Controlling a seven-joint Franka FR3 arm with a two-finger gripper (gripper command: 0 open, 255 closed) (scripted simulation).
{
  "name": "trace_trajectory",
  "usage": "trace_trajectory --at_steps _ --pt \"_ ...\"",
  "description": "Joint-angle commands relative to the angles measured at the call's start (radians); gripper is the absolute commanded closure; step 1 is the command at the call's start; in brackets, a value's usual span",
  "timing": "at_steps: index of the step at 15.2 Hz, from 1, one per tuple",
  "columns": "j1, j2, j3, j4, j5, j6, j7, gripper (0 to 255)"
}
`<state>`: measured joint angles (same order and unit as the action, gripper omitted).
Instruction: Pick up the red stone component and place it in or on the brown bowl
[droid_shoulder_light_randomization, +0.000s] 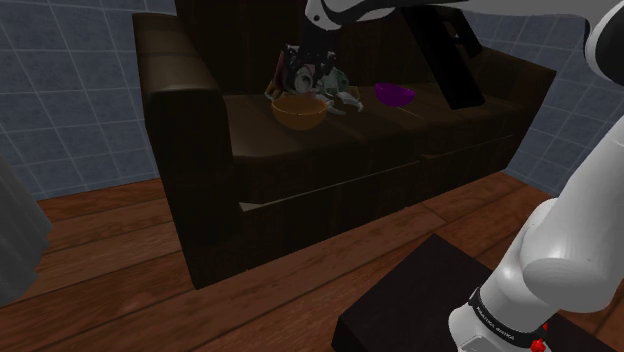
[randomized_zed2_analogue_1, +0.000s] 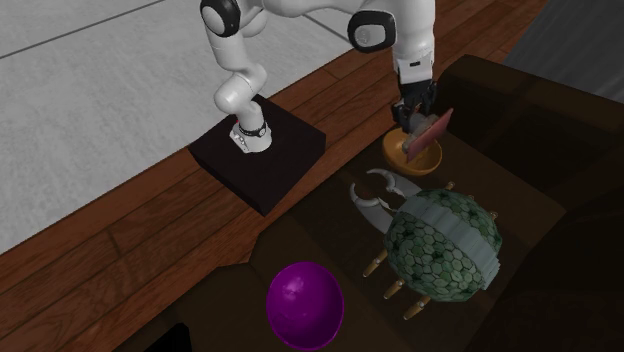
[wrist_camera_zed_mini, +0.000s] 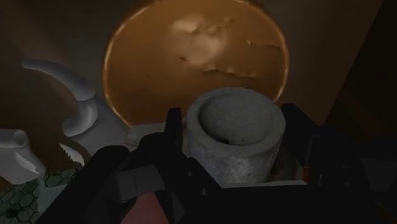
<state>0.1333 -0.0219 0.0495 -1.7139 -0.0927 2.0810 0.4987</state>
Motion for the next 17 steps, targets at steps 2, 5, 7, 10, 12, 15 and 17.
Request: trace_trajectory --at_steps 2,5,7,10,12,15,17 --pt "0.000 -0.004 0.000 -0.043 -0.002 0.040 0.004 255" --pt "-0.001 -0.006 -0.001 -0.089 -0.004 0.085 0.008 255" --pt "-0.001 -0.006 0.000 -0.089 -0.004 0.085 0.008 255" --pt "-0.001 -0.006 0.000 -0.089 -0.004 0.085 0.008 255" --pt "-0.002 -0.006 0.000 -0.089 -0.004 0.085 0.008 255" --pt "-0.001 -0.007 0.001 -0.090 -0.004 0.083 0.009 0" --pt "-0.001 -0.007 0.001 -0.090 -0.004 0.083 0.009 0"
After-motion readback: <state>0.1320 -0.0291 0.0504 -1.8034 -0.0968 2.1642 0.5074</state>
